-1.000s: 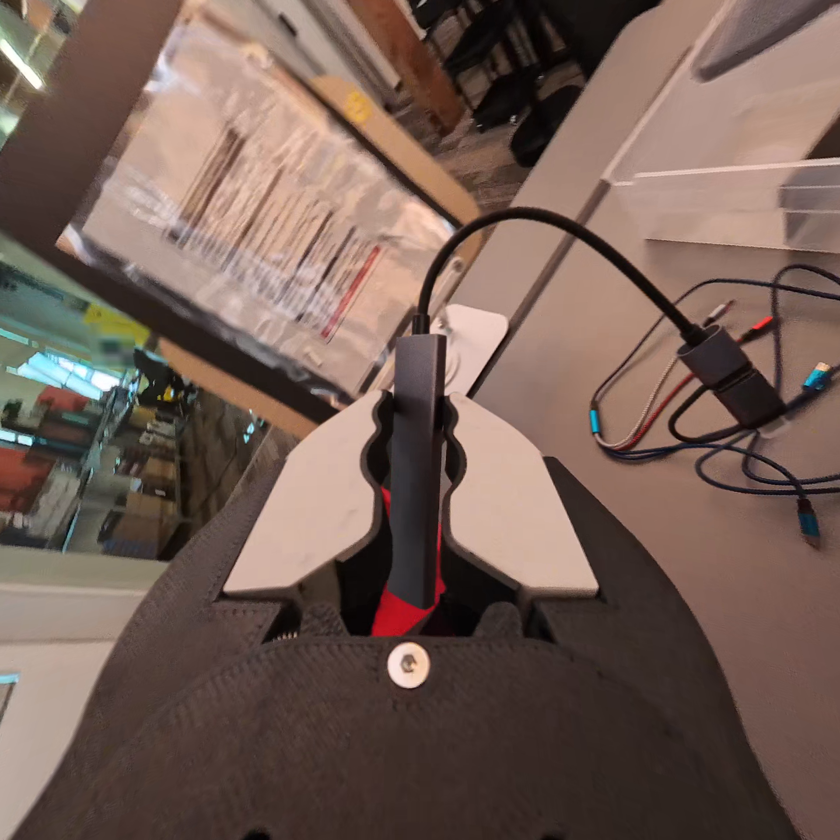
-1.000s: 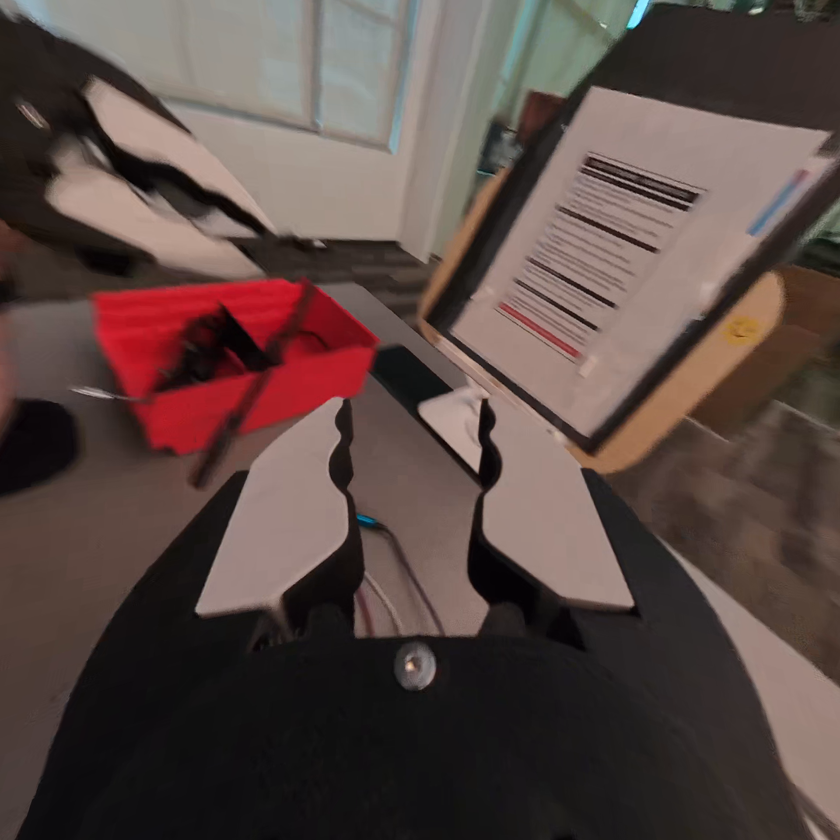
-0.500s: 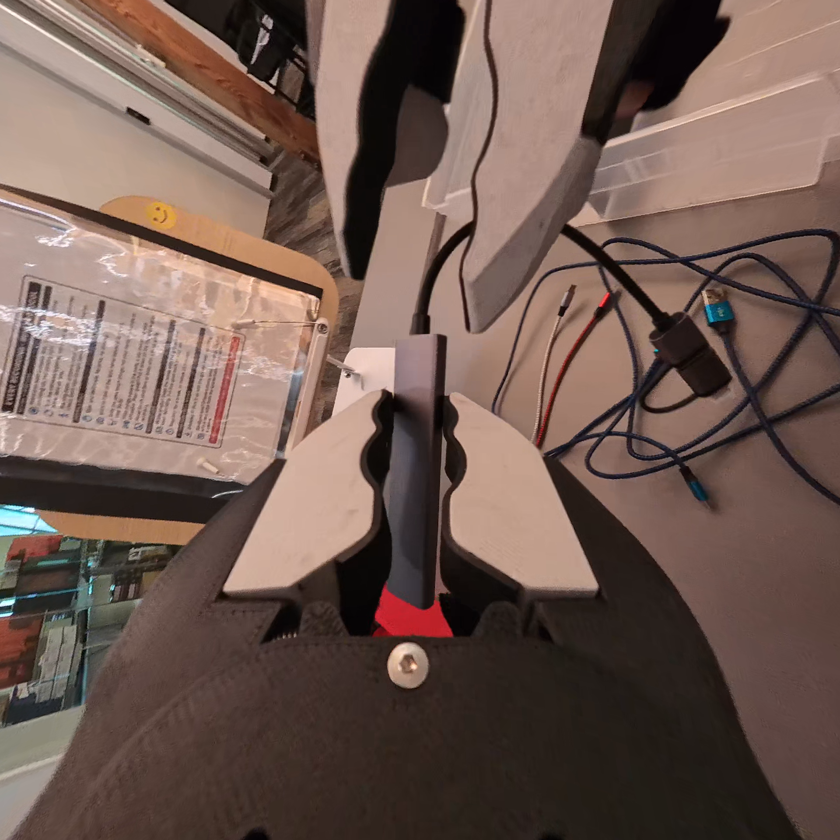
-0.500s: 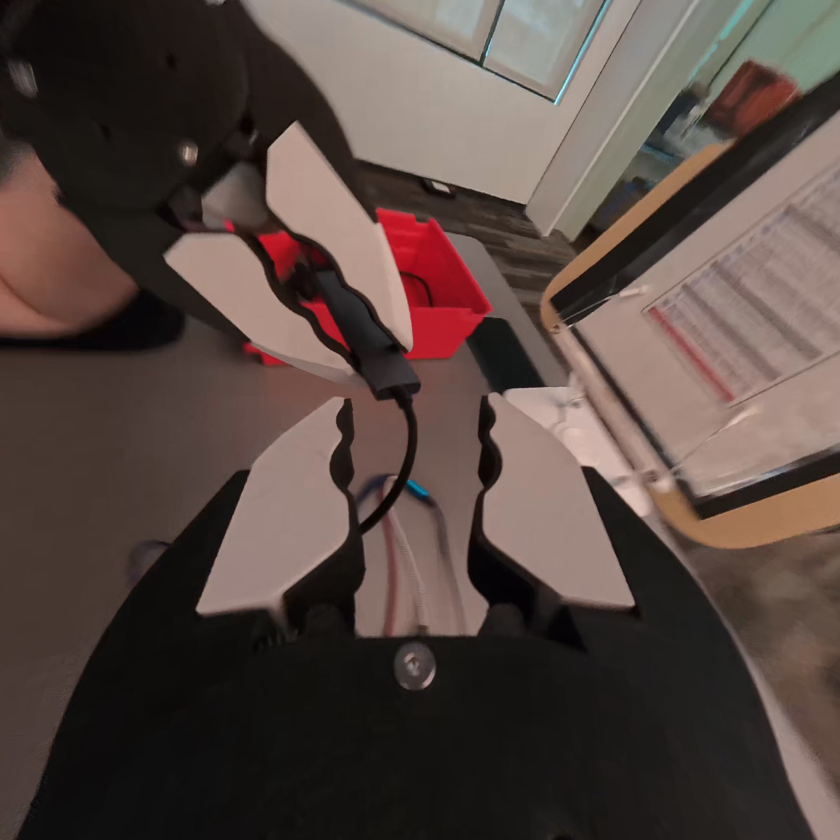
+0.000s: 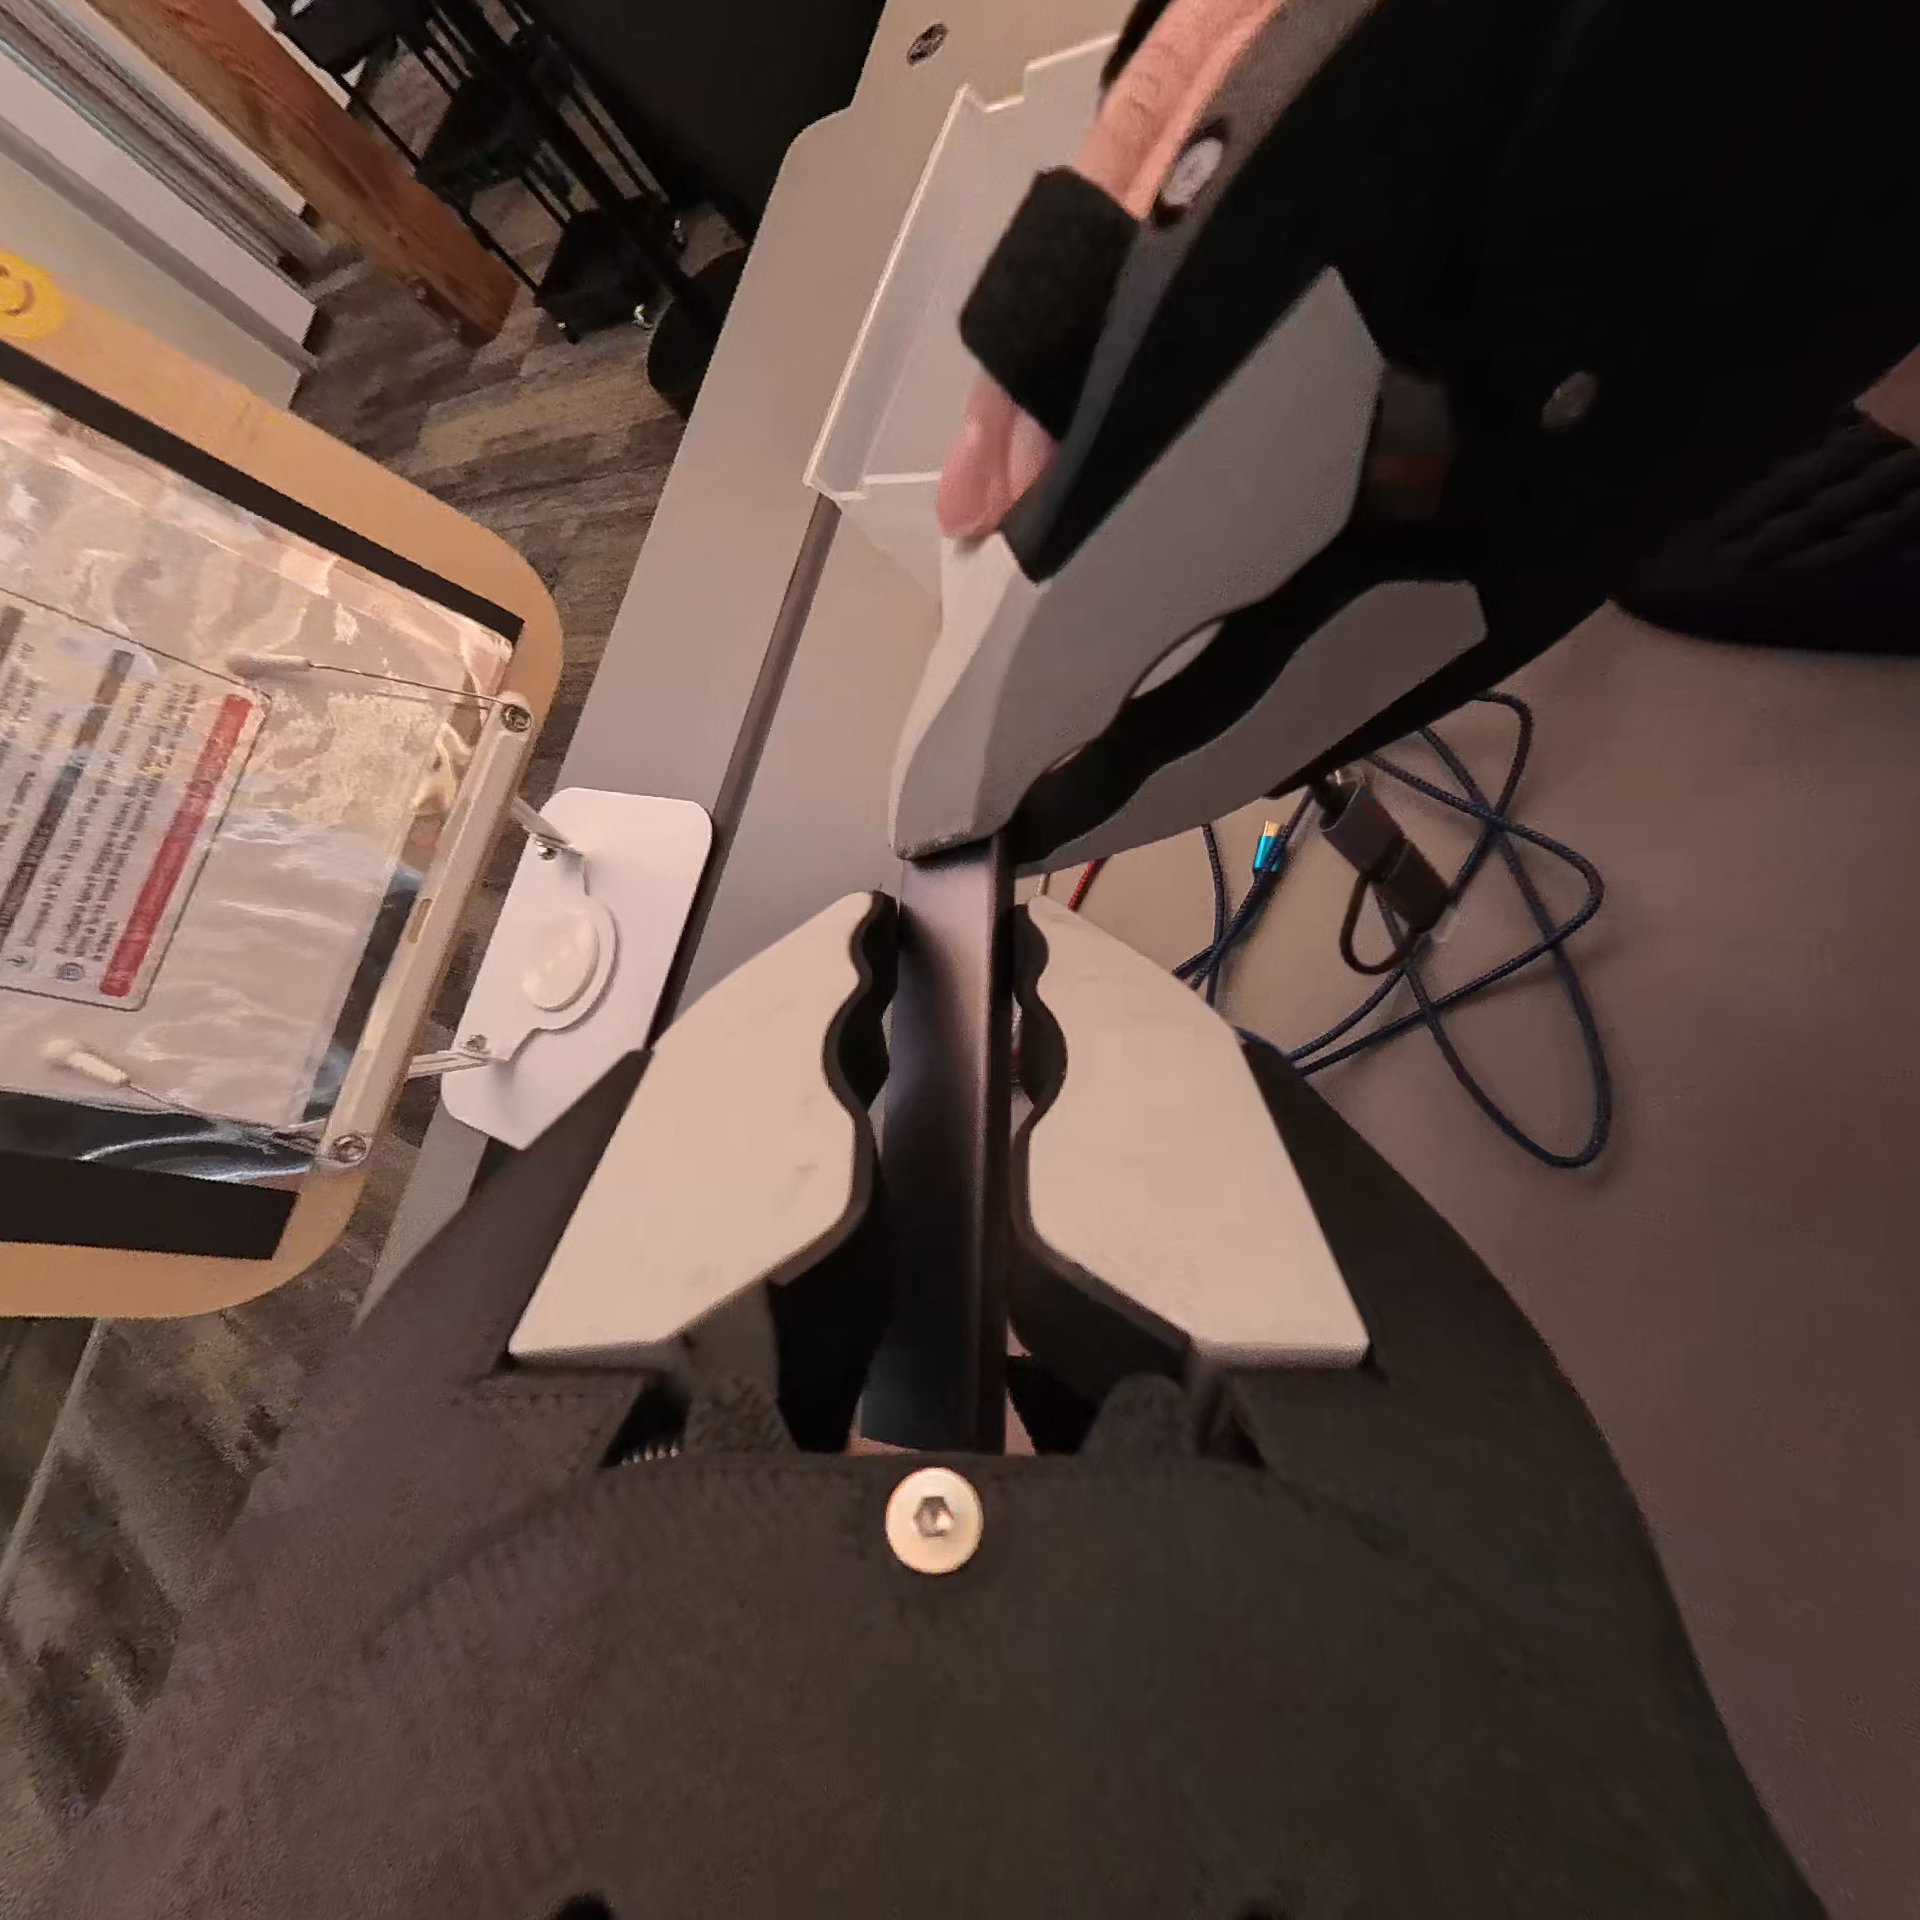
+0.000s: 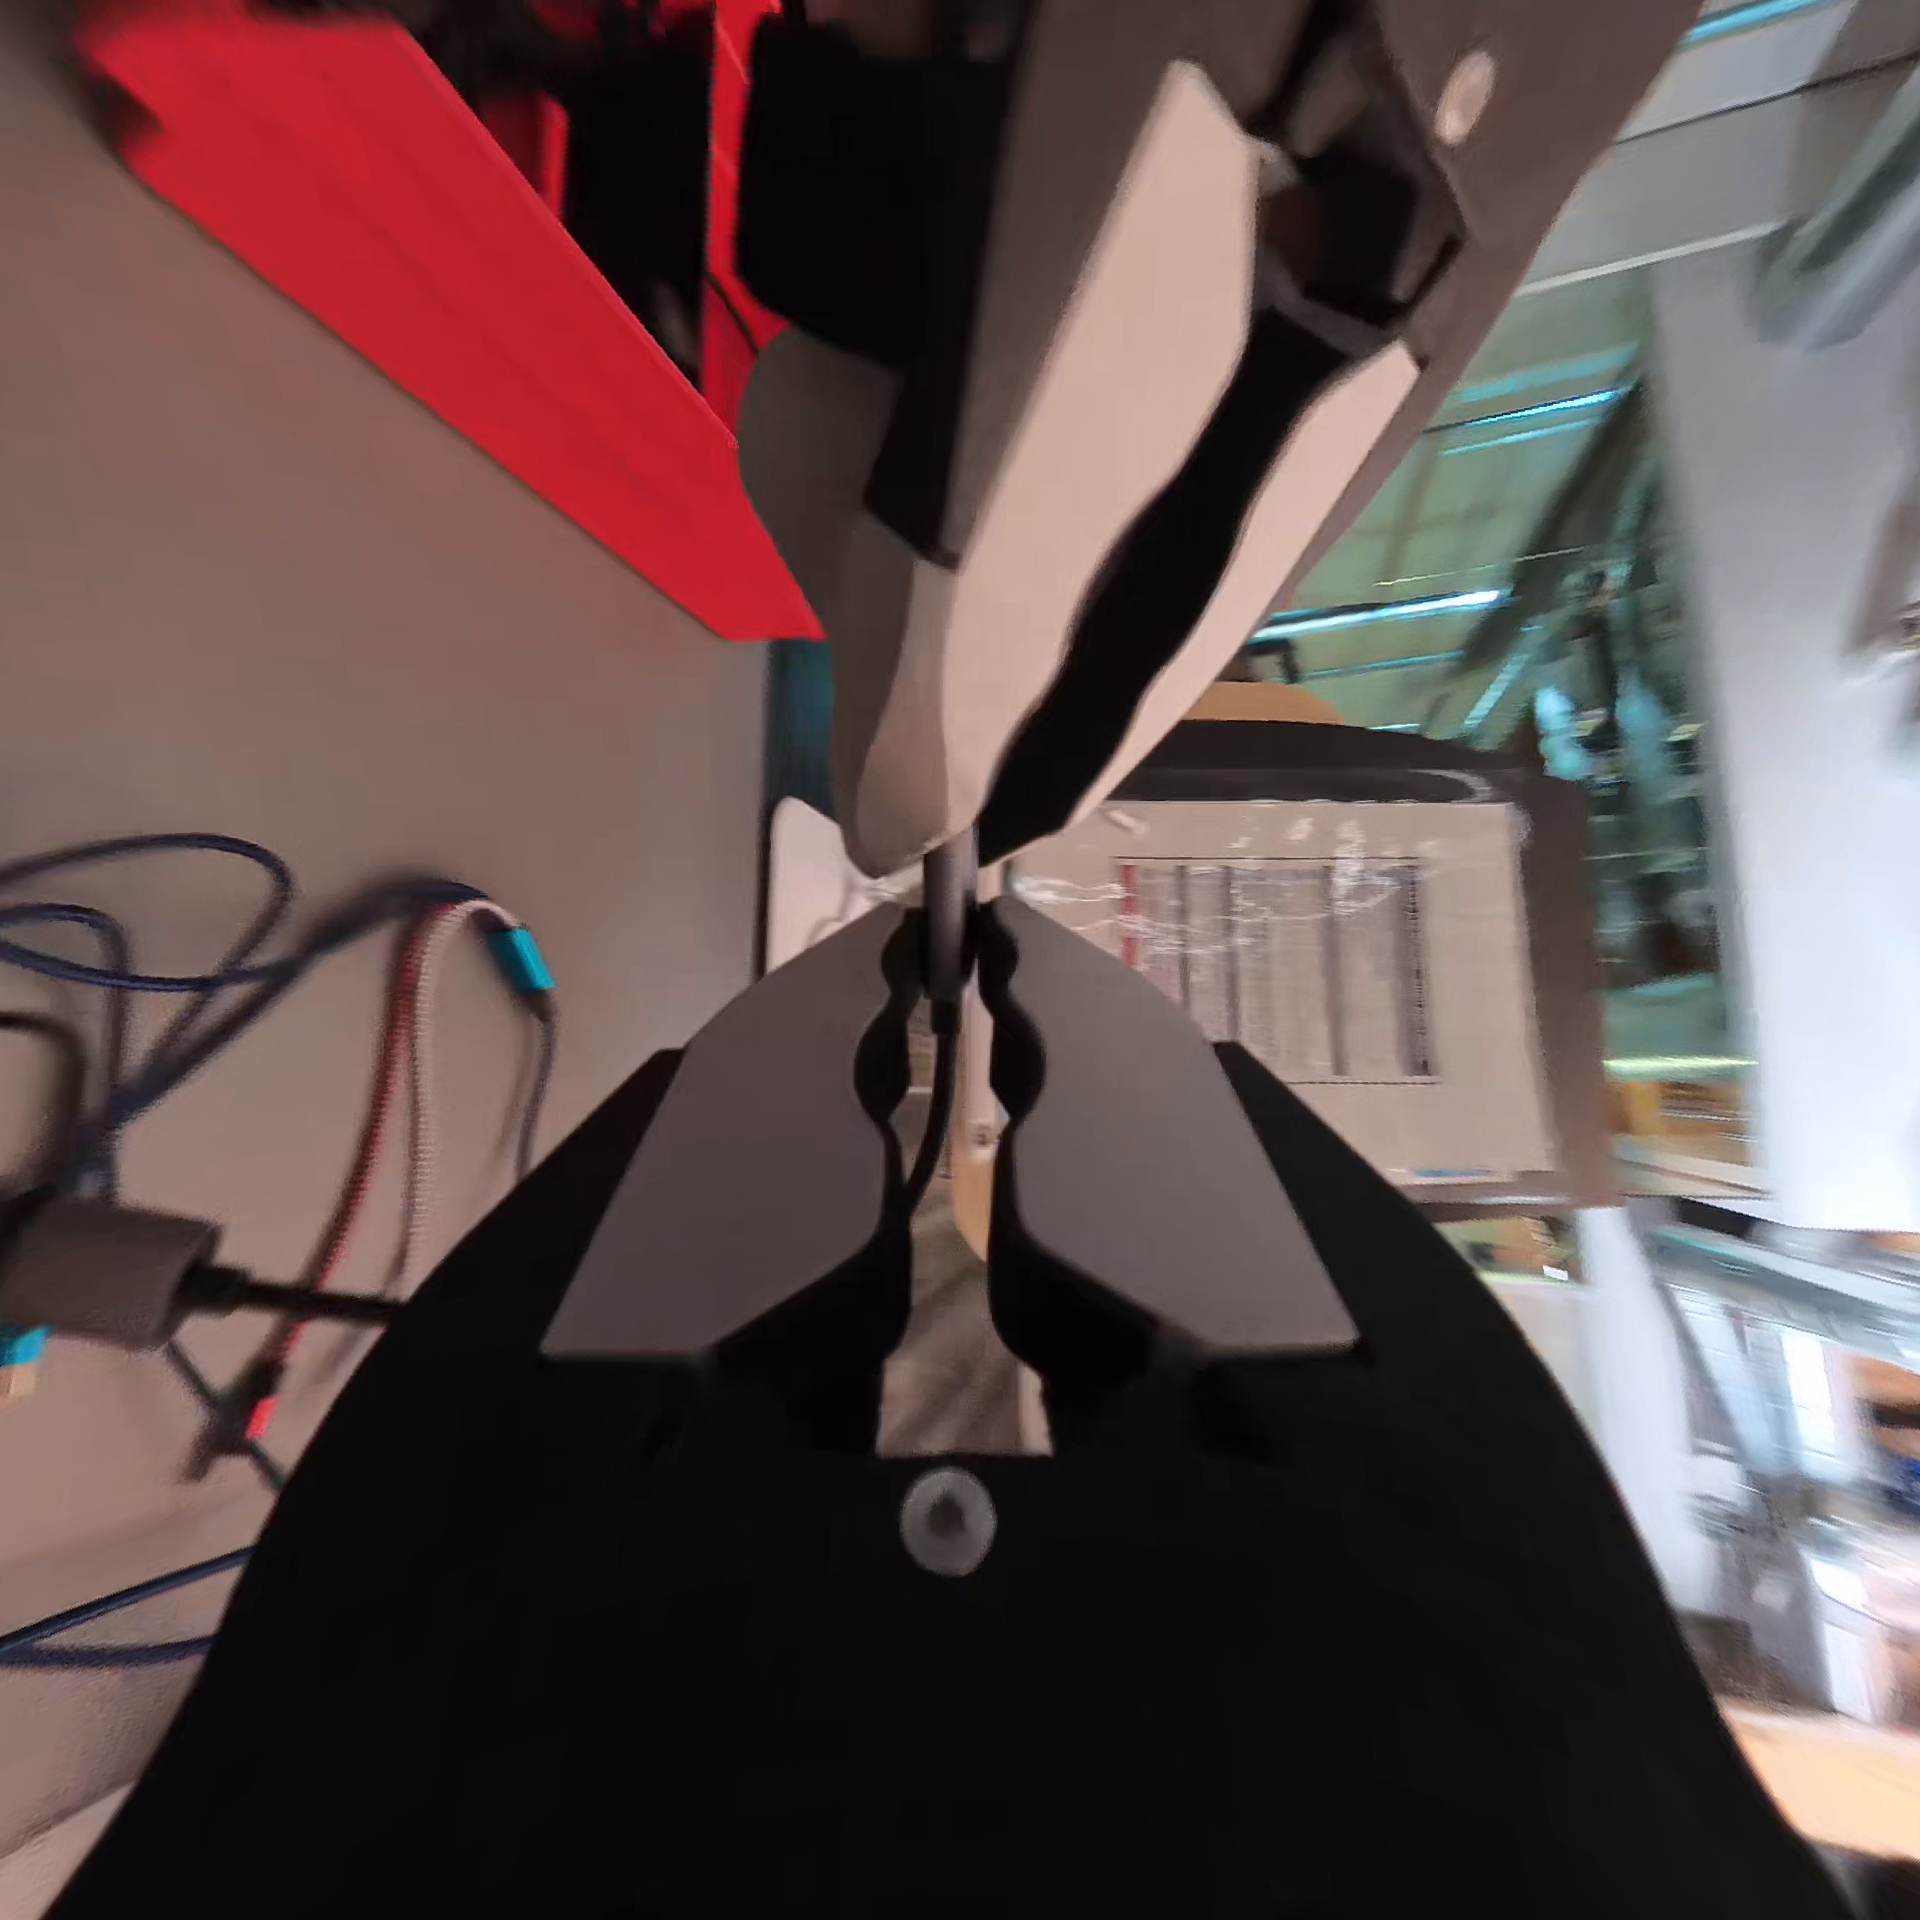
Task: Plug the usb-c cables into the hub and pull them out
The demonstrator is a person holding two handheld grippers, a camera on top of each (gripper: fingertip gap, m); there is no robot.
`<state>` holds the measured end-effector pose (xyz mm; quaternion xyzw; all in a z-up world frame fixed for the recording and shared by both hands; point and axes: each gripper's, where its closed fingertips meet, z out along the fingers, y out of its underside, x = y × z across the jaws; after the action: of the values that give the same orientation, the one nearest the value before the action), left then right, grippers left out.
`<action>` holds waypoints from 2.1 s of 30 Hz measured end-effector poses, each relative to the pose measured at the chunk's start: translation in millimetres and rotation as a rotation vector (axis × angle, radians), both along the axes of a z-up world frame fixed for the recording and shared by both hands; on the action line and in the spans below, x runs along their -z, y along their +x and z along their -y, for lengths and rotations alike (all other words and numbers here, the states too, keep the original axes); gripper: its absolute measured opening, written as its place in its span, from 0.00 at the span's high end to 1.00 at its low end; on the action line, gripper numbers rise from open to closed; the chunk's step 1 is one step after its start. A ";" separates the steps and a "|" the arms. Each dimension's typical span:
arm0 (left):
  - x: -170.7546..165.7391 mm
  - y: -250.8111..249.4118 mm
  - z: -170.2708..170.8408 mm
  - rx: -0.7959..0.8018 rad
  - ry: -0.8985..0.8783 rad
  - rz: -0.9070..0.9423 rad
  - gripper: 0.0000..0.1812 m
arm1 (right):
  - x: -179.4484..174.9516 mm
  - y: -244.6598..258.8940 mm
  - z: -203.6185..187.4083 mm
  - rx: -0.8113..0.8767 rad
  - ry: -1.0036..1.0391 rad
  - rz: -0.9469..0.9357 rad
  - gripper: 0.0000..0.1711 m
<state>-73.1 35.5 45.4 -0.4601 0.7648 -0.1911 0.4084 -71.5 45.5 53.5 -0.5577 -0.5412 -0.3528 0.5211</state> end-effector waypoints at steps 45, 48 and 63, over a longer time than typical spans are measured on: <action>125.6 -305.7 -282.8 -1.232 -1.004 -0.224 0.96 | -31.9 33.9 -7.9 -0.052 -0.142 -0.826 0.94; 125.0 -314.2 -286.9 -1.259 -0.961 -0.229 0.96 | -36.7 30.9 -5.0 -0.135 -0.178 -0.944 0.94; 41.8 -284.0 -278.6 -1.050 -1.056 0.170 0.98 | -55.5 26.8 11.4 -0.395 -0.255 -1.200 0.94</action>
<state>-357.2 314.1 3.6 -0.8830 0.2173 -0.3476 0.2284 -44.7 34.1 109.0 -0.6057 -0.2859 0.1900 0.7179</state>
